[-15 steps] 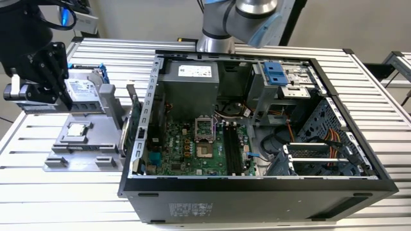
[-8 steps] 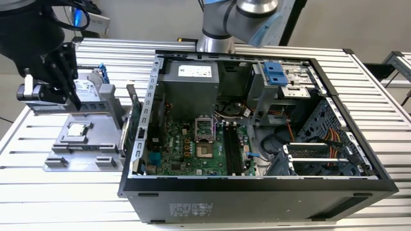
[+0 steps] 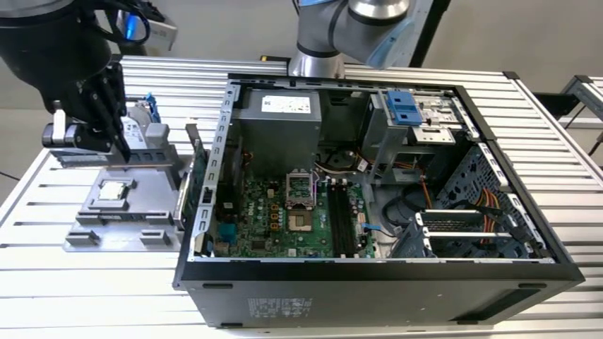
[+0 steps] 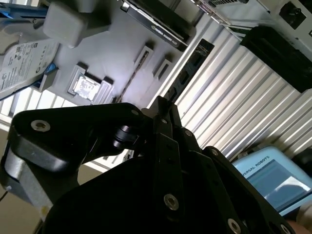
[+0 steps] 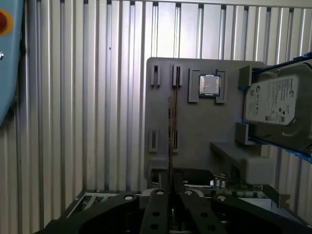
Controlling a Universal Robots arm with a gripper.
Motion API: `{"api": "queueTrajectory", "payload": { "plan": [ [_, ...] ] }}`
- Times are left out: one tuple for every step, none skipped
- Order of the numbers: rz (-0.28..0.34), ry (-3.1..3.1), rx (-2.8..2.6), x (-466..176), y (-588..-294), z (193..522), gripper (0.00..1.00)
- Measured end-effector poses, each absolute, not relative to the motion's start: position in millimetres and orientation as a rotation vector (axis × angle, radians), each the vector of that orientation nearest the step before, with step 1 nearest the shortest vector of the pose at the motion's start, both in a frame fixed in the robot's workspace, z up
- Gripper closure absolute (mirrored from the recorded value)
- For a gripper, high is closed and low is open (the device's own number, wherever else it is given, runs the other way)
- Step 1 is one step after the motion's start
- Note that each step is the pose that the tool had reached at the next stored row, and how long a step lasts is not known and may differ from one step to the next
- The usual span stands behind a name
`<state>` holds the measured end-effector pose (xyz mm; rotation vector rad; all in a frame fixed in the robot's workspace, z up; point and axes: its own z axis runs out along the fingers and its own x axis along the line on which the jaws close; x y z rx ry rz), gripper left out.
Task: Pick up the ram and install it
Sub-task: 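Pick up the ram and move it above insertion slot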
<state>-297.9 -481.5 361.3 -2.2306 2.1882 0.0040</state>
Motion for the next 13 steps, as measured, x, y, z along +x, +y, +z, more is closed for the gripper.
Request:
{"api": "queueTrajectory", "payload": {
  "plan": [
    [0.005, 2.189, -2.231, -297, -482, 362, 1.0],
    [0.006, 2.189, -2.232, -296, -482, 363, 1.0],
    [0.007, 2.19, -2.232, -295, -482, 364, 1.0],
    [0.007, 2.19, -2.232, -294, -482, 365, 1.0],
    [0.008, 2.19, -2.232, -294, -482, 366, 1.0],
    [0.008, 2.19, -2.233, -293, -481, 366, 1.0],
    [0.009, 2.19, -2.233, -293, -482, 367, 1.0],
    [0.009, 2.191, -2.233, -292, -482, 367, 1.0],
    [0.009, 2.191, -2.233, -291, -482, 367, 1.0],
    [0.01, 2.191, -2.233, -290, -482, 367, 1.0],
    [0.01, 2.191, -2.233, -288, -482, 367, 1.0],
    [0.01, 2.191, -2.233, -286, -482, 367, 1.0],
    [0.01, 2.191, -2.233, -284, -482, 367, 1.0]
  ]
}}
